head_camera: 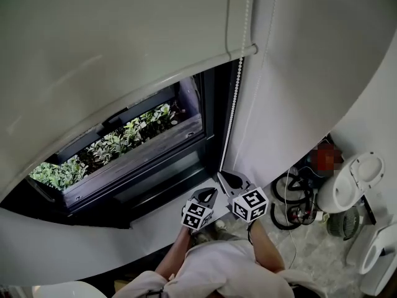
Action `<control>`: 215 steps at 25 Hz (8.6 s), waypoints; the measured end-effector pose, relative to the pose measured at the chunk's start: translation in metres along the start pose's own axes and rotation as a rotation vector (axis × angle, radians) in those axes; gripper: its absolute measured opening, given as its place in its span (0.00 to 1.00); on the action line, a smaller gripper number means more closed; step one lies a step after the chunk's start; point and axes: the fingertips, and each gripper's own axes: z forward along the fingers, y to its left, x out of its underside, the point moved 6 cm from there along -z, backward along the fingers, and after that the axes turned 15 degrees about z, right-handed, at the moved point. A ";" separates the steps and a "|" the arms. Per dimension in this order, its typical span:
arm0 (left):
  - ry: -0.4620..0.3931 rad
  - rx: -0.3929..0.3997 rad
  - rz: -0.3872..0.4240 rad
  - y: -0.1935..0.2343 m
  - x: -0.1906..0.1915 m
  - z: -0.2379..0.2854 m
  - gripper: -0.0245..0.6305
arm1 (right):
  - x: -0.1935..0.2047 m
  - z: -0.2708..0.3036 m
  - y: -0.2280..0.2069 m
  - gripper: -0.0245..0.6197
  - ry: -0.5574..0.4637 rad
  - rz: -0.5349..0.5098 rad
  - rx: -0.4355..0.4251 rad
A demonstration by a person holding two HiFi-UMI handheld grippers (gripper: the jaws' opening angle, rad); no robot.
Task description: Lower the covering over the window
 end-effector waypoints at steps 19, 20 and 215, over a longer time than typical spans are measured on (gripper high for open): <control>-0.353 -0.069 0.161 0.043 -0.193 -0.100 0.24 | -0.002 -0.001 -0.007 0.04 -0.002 0.000 0.011; -0.367 -0.066 0.176 0.044 -0.204 -0.101 0.24 | -0.003 -0.001 -0.006 0.04 -0.002 0.001 0.011; -0.147 -0.173 0.065 0.023 -0.107 -0.095 0.22 | 0.004 0.047 0.000 0.05 0.058 0.024 -0.067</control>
